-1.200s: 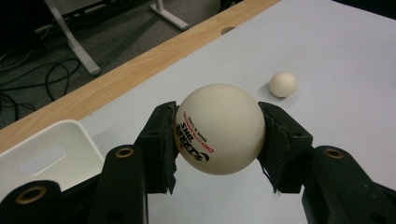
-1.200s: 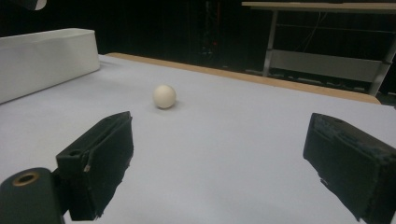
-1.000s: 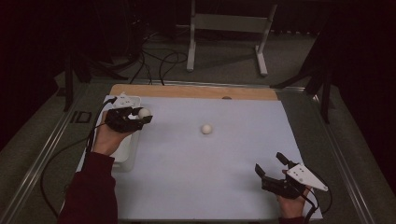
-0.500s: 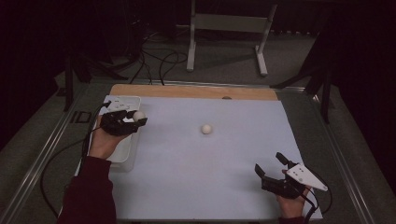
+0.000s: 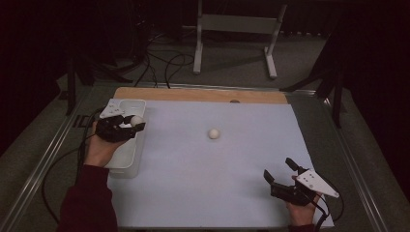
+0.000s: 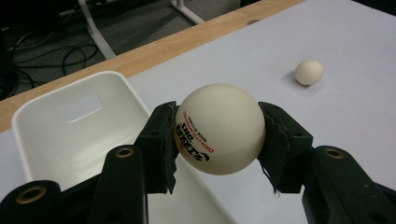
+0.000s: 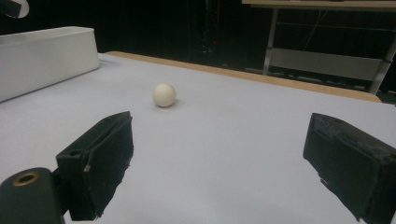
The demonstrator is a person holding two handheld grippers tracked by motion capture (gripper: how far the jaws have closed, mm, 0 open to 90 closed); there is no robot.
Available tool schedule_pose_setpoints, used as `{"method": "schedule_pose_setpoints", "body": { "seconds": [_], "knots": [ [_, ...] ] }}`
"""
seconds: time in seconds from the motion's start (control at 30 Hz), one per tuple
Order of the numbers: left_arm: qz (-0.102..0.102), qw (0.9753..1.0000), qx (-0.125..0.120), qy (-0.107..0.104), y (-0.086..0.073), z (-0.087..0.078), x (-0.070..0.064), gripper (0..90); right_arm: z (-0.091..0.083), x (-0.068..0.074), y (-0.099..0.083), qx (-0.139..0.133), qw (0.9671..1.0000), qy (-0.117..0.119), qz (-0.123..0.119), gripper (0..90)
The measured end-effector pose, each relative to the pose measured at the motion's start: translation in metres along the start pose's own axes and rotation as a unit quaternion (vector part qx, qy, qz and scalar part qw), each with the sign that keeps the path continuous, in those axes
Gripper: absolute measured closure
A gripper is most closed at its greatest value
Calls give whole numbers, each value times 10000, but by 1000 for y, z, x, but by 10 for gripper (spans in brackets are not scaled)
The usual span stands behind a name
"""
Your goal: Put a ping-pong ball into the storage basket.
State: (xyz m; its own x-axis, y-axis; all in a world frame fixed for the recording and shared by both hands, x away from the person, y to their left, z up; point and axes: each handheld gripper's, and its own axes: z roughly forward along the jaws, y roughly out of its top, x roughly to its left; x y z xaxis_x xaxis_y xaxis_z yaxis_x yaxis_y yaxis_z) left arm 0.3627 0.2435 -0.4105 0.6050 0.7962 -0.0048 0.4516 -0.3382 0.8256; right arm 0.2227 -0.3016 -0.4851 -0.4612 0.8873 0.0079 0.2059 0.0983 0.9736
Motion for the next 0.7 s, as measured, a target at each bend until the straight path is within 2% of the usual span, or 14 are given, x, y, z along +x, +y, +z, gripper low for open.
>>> {"method": "schedule_pose_setpoints", "body": {
  "seconds": [0.33, 0.7],
  "knots": [
    [-113, 9996, -141, 214, -10, -17, 8, 512, 0, 0, 0, -6, 10000, -6, 3, 82],
    [-164, 9989, -220, 384, -20, -26, 9, 511, 0, 0, 0, 5, 10000, -13, -6, 82]
  ]
}}
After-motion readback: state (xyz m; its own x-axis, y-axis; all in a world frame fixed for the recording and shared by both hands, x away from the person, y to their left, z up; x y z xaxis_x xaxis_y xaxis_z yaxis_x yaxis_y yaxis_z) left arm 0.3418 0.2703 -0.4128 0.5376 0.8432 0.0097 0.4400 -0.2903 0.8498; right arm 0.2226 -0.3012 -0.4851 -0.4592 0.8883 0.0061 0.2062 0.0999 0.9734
